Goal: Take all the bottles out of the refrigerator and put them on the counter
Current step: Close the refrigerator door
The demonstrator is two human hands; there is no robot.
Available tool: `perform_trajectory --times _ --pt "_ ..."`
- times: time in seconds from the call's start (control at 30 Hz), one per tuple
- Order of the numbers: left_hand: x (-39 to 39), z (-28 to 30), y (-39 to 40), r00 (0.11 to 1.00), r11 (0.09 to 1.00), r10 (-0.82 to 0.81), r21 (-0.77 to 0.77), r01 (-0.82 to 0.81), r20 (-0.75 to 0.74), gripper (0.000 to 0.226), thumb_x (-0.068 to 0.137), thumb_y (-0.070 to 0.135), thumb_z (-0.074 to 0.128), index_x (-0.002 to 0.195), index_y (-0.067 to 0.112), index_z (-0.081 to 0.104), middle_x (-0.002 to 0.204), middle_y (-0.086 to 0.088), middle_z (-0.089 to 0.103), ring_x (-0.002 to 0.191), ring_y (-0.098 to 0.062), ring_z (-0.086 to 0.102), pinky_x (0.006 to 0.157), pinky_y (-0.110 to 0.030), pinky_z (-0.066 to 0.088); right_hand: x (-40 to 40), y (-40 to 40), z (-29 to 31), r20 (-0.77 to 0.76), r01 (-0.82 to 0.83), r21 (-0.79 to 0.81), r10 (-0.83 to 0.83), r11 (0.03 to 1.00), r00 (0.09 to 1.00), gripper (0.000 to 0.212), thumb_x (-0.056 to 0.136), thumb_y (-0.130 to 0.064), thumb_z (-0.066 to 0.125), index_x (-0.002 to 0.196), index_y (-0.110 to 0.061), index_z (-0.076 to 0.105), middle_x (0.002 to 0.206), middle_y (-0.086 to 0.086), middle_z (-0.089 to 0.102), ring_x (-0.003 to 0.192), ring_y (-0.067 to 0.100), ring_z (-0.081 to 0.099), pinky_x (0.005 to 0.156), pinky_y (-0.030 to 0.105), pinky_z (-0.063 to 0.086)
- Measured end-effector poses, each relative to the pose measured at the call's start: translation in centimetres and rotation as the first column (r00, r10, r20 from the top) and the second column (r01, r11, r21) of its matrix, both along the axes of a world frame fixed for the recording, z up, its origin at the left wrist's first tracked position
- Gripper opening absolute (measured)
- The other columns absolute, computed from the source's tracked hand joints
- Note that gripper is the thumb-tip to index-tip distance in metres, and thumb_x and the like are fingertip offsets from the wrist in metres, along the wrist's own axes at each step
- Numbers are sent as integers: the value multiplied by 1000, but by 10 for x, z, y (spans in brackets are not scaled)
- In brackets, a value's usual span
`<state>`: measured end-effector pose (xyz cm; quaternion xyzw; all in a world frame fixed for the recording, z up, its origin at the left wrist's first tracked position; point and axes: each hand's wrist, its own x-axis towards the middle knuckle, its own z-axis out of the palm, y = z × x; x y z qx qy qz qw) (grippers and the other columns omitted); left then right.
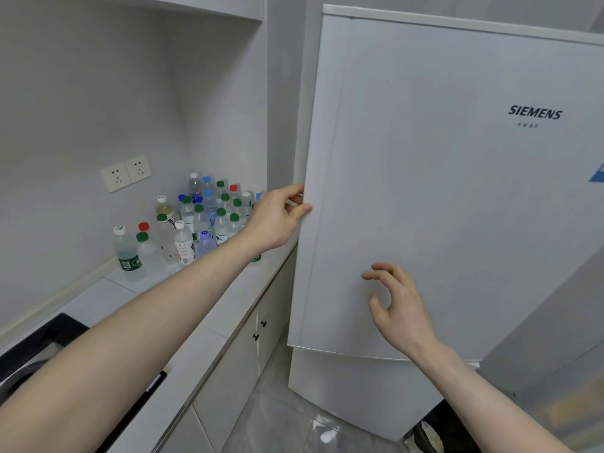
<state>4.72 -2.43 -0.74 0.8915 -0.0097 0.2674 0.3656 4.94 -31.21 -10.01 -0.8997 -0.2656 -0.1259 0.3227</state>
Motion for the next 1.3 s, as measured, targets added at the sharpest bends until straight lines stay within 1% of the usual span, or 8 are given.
perform_trajectory --times 0.13,0.27,0.5,0.73,0.9,1.0,1.13,1.3 --pt "19 2 7 999 999 32 18 -32 -32 18 97 29 64 114 27 70 97 11 70 89 -11 65 75 -19 45 13 0 12 39 36 35 -37 999 999 43 83 -7 65 120 -30 63 138 -13 49 129 8 40 101 29 42" --pt "38 4 13 997 999 41 27 -40 -64 20 97 30 64 116 28 70 100 9 71 91 -15 65 85 -28 50 26 -1 21 73 59 42 -62 997 995 47 82 -7 65 124 -29 62 143 -11 44 132 12 39 105 31 40" --pt "63 11 17 993 996 69 68 -63 -95 18 97 28 64 114 24 71 100 6 70 93 -18 62 81 -25 44 52 -2 36 169 104 44 -110 994 979 60 79 -5 67 134 -26 56 155 -5 33 140 20 34 113 36 37" --pt "83 16 17 988 994 92 62 -85 -123 17 99 27 62 111 19 70 100 5 70 96 -22 62 88 -32 49 70 -4 45 223 157 6 -154 988 963 70 76 -5 68 141 -25 50 162 -1 23 149 24 23 119 45 32" --pt "105 19 16 981 983 156 118 -143 -116 18 98 28 62 104 13 71 102 -1 69 96 -26 61 75 -29 40 84 -5 49 215 216 -58 -199 975 956 78 78 -8 66 150 -25 43 169 -1 8 156 24 6 123 46 24" --pt "118 19 13 963 962 245 152 -227 -114 23 98 33 62 110 15 72 111 -5 62 100 -27 57 78 -30 40 93 -5 54 214 251 -98 -226 963 950 83 78 -8 65 154 -25 36 170 -2 -1 157 25 -3 124 48 20" --pt "134 23 5 939 939 324 159 -305 -117 35 94 36 68 124 17 70 132 -7 53 117 -31 57 91 -35 45 108 -7 60 244 303 -204 -252 931 937 92 77 -10 66 158 -23 27 170 -1 -10 156 28 -9 123 56 17" --pt "148 27 -8 928 925 360 170 -341 -98 55 88 36 77 135 14 59 145 -6 41 120 -33 55 93 -41 48 122 -10 61 261 362 -324 -285 874 922 98 76 -14 65 161 -23 17 169 0 -18 155 30 -15 120 63 19"
